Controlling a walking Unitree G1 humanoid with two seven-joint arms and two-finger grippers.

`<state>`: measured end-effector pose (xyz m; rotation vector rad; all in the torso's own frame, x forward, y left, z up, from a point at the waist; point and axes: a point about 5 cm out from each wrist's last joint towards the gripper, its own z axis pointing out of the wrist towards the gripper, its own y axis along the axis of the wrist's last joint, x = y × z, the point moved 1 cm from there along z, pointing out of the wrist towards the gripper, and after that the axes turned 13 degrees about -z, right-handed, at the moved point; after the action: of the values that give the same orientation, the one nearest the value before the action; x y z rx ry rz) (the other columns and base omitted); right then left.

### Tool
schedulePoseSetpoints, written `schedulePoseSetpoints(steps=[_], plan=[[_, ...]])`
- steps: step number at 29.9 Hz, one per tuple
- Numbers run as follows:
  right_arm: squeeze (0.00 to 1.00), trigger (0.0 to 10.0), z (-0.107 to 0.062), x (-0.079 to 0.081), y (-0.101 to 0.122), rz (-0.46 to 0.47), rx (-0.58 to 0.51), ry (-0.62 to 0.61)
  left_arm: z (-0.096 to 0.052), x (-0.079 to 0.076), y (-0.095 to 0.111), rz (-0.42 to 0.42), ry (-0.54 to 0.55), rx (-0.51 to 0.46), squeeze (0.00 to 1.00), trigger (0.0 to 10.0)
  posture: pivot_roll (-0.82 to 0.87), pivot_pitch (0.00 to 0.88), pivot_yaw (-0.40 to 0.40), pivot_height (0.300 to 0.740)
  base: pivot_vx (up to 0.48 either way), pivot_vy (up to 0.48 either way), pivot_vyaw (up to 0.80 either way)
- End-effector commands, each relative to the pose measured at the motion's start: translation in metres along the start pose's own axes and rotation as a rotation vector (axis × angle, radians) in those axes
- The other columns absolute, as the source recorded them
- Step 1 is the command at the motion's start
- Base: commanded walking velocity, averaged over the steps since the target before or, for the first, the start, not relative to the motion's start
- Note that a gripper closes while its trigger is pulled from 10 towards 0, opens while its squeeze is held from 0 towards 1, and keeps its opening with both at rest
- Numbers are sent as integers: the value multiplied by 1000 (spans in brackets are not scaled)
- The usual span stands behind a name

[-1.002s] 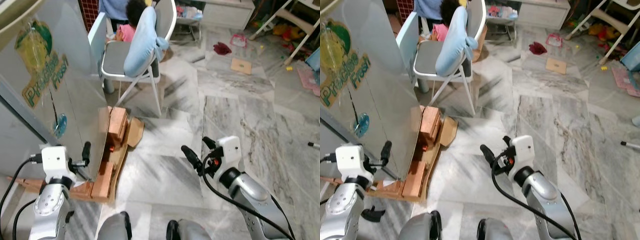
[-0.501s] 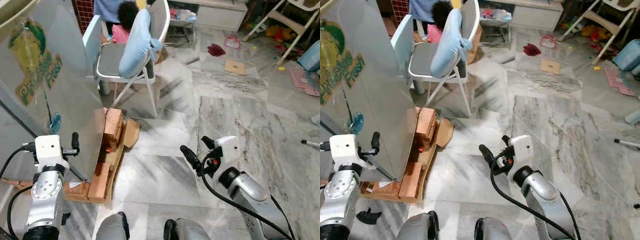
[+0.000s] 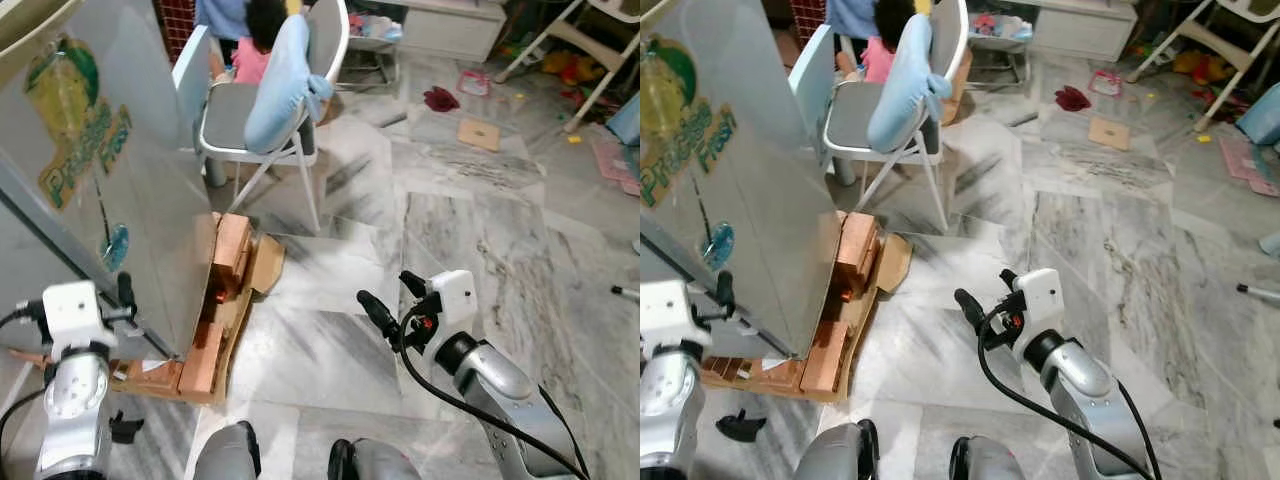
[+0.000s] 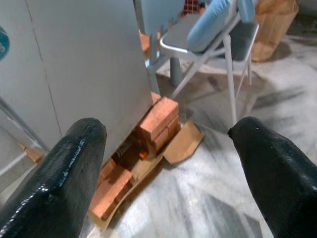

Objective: Restocking fridge

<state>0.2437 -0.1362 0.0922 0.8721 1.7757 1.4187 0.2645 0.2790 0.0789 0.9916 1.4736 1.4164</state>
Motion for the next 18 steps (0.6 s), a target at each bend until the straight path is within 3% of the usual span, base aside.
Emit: schedulePoseSetpoints(steps=[1,5,10,11,12,13,18], plan=[[0,10000,-2,-2,-3,-7,12,-9,6,-1,2,13,8,-6,0,10000,-10,102,-62,740,0,0,0],[0,10000,0,0,5,7,-11,0,20,-14,17,1,-33,-50,0,10000,-18,96,-57,740,0,0,0],[0,10000,1,3,8,15,-20,20,23,-26,21,-22,-98,-52,0,10000,-18,92,-52,740,0,0,0],[0,10000,0,6,7,29,-18,42,20,-44,21,-34,-228,-39,0,10000,-14,91,-51,740,0,0,0],[0,10000,0,6,7,29,-18,42,20,-44,21,-34,-228,-39,0,10000,-14,91,-51,740,0,0,0],[0,10000,-1,9,6,51,-15,67,15,-62,22,-53,-344,-29,0,10000,-10,90,-51,740,0,0,0],[0,10000,-3,12,0,117,-8,17,-3,-107,27,-60,-599,11,0,10000,-3,88,-57,740,0,0,0]])
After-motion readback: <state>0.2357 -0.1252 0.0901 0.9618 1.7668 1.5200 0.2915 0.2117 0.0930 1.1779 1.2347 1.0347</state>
